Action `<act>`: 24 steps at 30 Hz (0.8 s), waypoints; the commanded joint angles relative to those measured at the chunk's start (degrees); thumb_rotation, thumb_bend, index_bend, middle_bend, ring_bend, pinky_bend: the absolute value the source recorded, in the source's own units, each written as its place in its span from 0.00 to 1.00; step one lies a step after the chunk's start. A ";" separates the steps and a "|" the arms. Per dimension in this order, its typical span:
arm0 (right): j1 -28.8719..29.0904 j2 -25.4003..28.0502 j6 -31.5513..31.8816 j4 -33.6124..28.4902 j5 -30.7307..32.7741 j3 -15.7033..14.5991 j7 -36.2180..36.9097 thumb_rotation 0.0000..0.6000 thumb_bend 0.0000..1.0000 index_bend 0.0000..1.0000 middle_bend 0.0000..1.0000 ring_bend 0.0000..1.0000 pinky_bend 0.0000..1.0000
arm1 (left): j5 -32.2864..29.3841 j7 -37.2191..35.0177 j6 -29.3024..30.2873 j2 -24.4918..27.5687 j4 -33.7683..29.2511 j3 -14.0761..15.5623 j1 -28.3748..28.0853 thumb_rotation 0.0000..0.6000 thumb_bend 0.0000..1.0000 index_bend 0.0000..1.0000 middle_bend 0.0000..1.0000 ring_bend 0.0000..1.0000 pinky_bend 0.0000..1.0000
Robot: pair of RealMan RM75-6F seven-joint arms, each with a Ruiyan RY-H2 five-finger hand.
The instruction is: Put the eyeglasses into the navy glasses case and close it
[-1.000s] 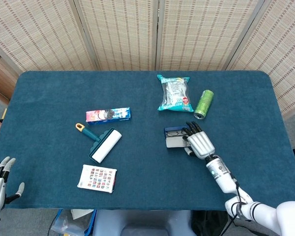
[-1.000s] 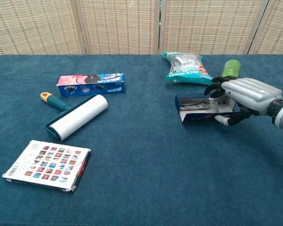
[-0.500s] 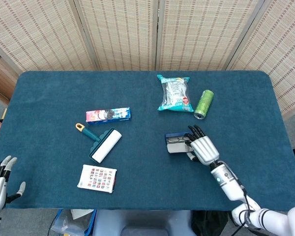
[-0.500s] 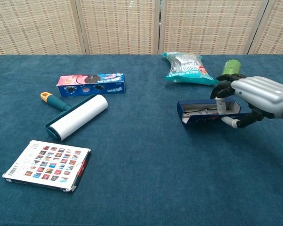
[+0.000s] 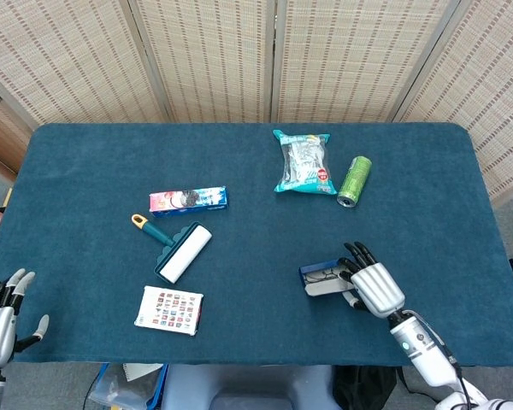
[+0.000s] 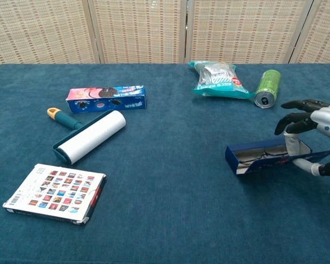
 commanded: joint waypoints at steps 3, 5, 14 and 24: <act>1.48 -1.55 -2.16 1.93 1.22 2.33 0.51 1.00 0.43 0.65 0.28 0.02 0.03 | -0.28 0.05 0.14 0.27 -0.27 -0.04 0.14 1.00 0.35 0.10 0.05 0.07 0.00; 2.16 -2.26 -3.11 2.90 1.86 3.31 0.73 1.00 0.43 0.65 0.28 0.02 0.03 | -0.42 0.02 0.12 0.43 -0.33 0.06 0.26 1.00 0.35 0.10 0.05 0.07 0.00; 4.71 -5.65 -7.27 7.36 4.32 6.00 1.08 1.00 0.43 0.60 0.26 0.02 0.03 | -0.64 -0.32 0.00 0.72 -0.39 0.33 0.53 1.00 0.35 0.10 0.05 0.07 0.00; 6.43 -8.92 -10.18 11.43 6.96 7.99 0.35 1.00 0.40 0.10 0.16 0.02 0.03 | -0.73 -0.93 -0.44 1.04 -0.25 0.59 0.59 1.00 0.35 0.10 0.05 0.07 0.00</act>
